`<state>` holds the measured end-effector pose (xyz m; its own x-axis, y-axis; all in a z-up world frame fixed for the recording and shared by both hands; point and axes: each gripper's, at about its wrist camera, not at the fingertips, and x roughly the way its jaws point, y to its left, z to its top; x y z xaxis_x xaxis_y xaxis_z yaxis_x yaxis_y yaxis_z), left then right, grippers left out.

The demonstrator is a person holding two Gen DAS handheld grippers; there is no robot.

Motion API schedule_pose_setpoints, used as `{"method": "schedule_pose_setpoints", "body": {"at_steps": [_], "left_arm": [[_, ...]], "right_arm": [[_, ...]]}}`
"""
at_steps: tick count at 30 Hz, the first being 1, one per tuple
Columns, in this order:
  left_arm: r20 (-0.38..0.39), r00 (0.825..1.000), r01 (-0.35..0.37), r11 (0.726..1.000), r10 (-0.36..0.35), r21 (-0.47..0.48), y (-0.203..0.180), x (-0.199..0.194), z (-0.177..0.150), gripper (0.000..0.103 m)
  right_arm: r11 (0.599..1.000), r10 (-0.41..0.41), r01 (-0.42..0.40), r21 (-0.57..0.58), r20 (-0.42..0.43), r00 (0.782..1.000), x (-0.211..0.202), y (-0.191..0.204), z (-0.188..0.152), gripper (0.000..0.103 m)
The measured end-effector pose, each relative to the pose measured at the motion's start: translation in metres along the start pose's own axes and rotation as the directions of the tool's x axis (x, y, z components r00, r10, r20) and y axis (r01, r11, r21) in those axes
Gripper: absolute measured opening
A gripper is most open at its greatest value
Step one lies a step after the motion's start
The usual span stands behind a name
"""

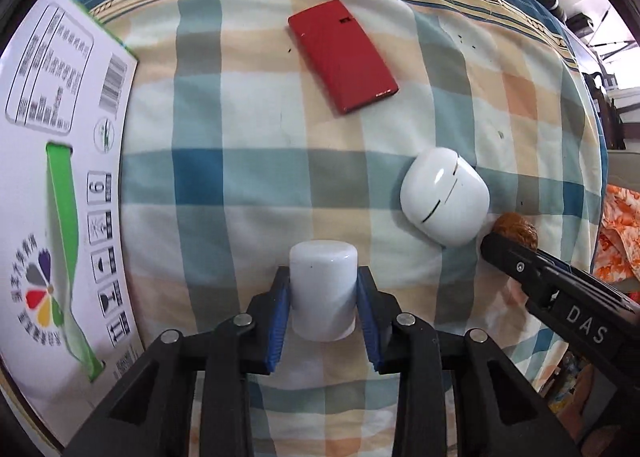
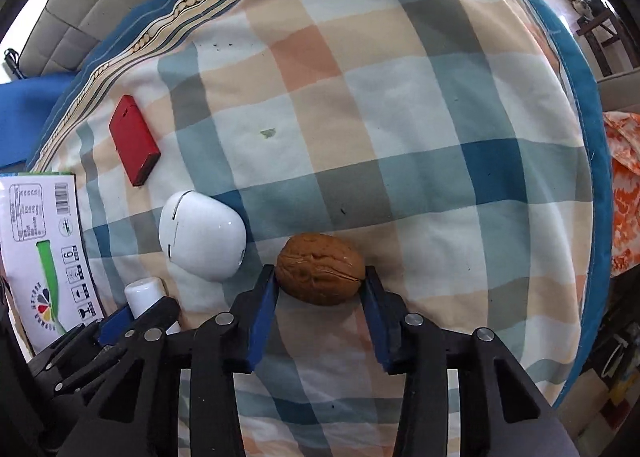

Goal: Organize rigid objects
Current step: 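Grasp the white cylinder with the left gripper while the right grasps the walnut, then carry the white cylinder and walnut with both tools over the box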

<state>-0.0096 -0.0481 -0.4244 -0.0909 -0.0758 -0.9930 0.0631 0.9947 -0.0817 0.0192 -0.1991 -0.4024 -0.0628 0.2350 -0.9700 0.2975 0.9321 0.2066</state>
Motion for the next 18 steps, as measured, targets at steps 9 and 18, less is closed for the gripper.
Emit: {"method": "schedule_pose_setpoints", "body": {"at_steps": [9,18], "left_arm": [[0.06,0.998,0.008,0.999,-0.011,0.048,-0.009,-0.028,-0.001,0.029],[0.09,0.995,0.033,0.994,-0.043,0.106,-0.015,-0.049,-0.021,0.029]], "right_arm": [[1.0,0.019,-0.018,-0.024,0.023,1.0,-0.015,-0.006,-0.017,0.044],[0.999,0.016,-0.015,-0.039,0.037,0.999,-0.016,-0.009,-0.046,0.044]]}}
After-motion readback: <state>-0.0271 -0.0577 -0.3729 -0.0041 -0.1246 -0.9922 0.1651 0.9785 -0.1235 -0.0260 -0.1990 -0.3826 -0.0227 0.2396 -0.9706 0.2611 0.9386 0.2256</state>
